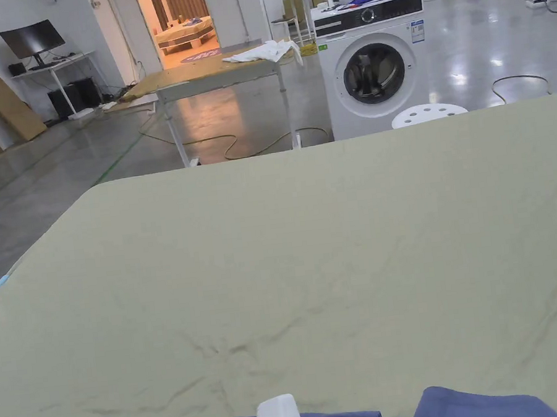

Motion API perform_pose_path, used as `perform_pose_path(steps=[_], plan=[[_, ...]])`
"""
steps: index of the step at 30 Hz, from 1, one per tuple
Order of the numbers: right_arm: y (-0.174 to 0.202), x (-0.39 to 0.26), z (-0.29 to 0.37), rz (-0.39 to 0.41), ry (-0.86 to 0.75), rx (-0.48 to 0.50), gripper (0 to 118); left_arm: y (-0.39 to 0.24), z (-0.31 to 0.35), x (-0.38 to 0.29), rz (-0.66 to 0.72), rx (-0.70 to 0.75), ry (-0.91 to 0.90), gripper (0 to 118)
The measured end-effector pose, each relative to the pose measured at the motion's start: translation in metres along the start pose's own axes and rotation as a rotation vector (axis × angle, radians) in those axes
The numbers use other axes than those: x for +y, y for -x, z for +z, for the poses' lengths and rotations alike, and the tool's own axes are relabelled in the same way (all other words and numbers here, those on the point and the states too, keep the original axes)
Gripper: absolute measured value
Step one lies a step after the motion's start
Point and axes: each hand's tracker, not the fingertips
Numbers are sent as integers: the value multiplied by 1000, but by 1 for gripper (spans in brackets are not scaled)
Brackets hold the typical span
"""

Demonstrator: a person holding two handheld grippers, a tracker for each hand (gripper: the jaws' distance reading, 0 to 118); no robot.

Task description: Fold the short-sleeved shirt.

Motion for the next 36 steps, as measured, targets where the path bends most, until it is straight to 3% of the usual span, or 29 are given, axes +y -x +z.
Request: perform_pose_path(steps=[2, 4, 5, 9, 13, 15, 16, 17, 18, 20, 21, 23, 30, 34, 36], plan=[[2, -1, -3, 13, 2, 4, 0, 11, 36, 6, -17, -16, -99, 73], [6, 0, -7, 35, 8, 17, 0, 31, 70, 12, 23, -19, -183, 79], [8, 0, -10, 48, 12, 24, 0, 45, 84, 13, 57, -11, -211, 90], [17, 0, -16, 84, 17, 37, 0, 110, 108, 11, 224, 105, -232, 95], [20, 1, -18, 84, 22, 45, 0, 141, 89, 0, 274, 76, -161, 95], [22, 2, -16, 85, 23, 38, 0, 147, 74, -9, 355, -68, -176, 86], [22, 2, -14, 81, 24, 35, 0, 146, 69, -11, 385, -119, -191, 75], [21, 2, -13, 77, 25, 33, 0, 146, 62, -11, 415, -167, -175, 51], [20, 2, -10, 71, 25, 30, 0, 143, 52, -12, 426, -152, -139, 38], [19, 1, -8, 59, 27, 25, 0, 127, 44, -12, 319, -13, -111, 14], [17, 0, -7, 58, 27, 20, 0, 127, 45, -11, 287, 9, -119, 10], [15, -2, -5, 60, 27, 4, 0, 133, 56, -9, 365, -60, -142, 5], [10, -5, -13, 27, 41, 21, 0, 127, 142, 10, 363, 4, -330, 4], [10, -4, -21, 30, 44, 52, 0, 95, 195, 34, 157, 227, -346, 4], [11, -3, -26, 33, 43, 63, 0, 69, 201, 40, 89, 236, -350, 4]])
